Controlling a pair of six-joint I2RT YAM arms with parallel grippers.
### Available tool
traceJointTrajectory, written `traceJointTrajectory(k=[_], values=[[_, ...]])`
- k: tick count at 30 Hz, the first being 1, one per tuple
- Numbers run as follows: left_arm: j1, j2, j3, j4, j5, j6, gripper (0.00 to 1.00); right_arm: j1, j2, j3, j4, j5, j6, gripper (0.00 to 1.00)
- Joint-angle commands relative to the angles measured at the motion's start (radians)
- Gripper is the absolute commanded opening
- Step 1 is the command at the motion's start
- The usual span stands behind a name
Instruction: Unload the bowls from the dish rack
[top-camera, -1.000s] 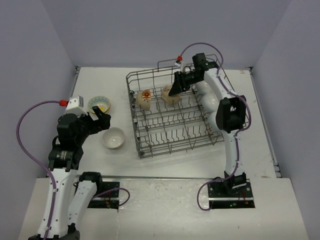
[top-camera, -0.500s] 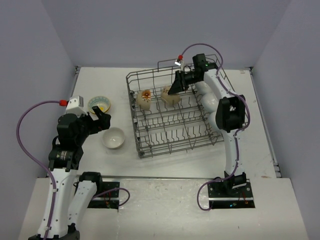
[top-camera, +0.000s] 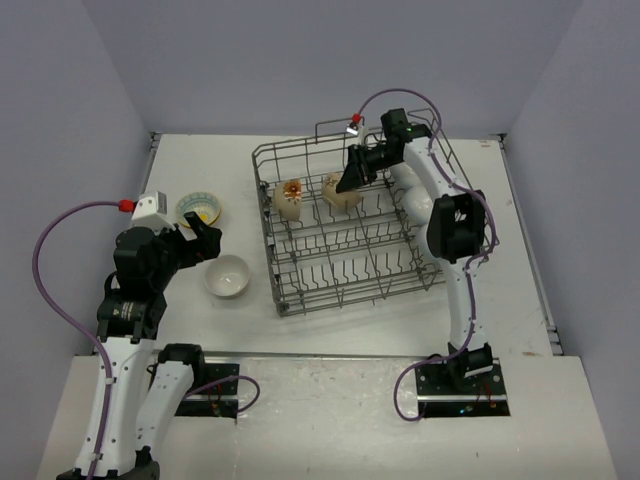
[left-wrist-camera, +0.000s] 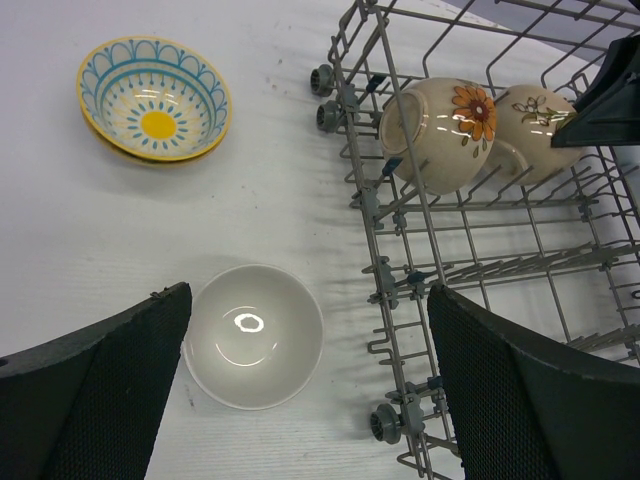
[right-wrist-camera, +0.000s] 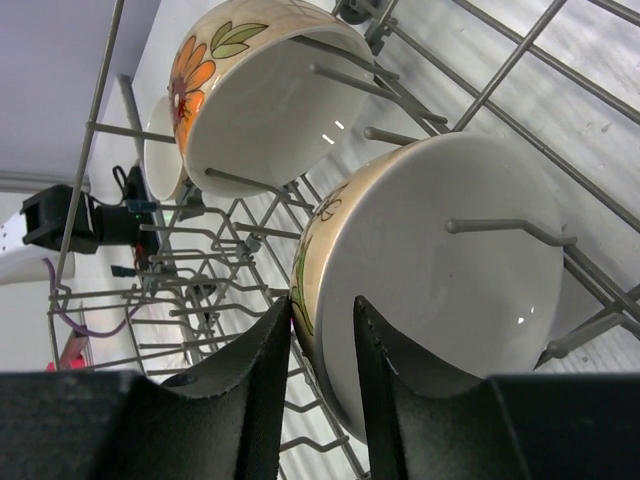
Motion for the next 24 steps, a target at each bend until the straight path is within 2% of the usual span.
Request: traceJointTrajectory(k=[1,7,10,16,24], values=[[0.004,-0.003,-0.002,0.04,0.015,0.038,1.0,0.004,0.032,0.045,-0.05,-0.048,-0.057,0.31],[0.004,0.0,-0.002,0.04,0.014,0.038,1.0,0.003,0.036,0.03,-0.021,-0.161,-0.059,0.18],[0.004,-0.001,-0.002,0.04,0.011,0.038,1.0,0.0,0.035,0.019,0.011,-0.196,-0.037,0.01],[0.004,-0.006,-0.002,0.04,0.004,0.036,1.0,-0.013,-0.027,-0.087,0.226,-0.347,0.113,0.0],[0.005,-0.012,-0.005,0.04,-0.011,0.033,1.0,-0.026,-0.166,-0.225,0.606,-0.378,0.468,0.0]])
